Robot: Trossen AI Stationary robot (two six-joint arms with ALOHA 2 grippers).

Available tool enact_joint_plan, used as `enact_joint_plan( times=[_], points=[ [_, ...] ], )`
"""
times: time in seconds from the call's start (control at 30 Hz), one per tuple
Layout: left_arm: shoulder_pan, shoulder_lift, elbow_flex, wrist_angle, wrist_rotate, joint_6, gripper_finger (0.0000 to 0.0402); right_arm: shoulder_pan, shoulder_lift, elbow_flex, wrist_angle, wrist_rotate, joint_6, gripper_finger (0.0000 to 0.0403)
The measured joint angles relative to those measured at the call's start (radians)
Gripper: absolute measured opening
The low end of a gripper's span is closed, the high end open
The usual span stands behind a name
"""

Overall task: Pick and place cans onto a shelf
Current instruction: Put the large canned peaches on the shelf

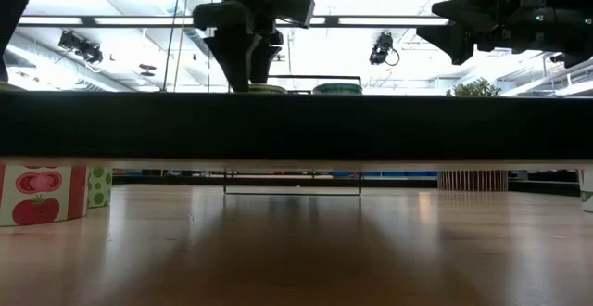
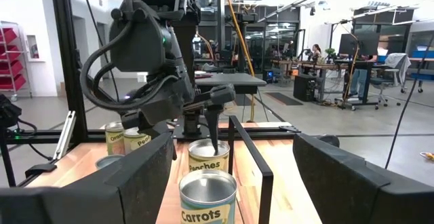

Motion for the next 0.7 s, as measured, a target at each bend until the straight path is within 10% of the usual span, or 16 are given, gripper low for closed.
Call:
enact_joint_plan(
  times=[0.7],
  points=[
    [0.012,-0.002,0.002,0.024,0.013,-0.677,0.0356,0.000,0.000,0.000,0.000,0.000,0.003,0.0313]
  ],
)
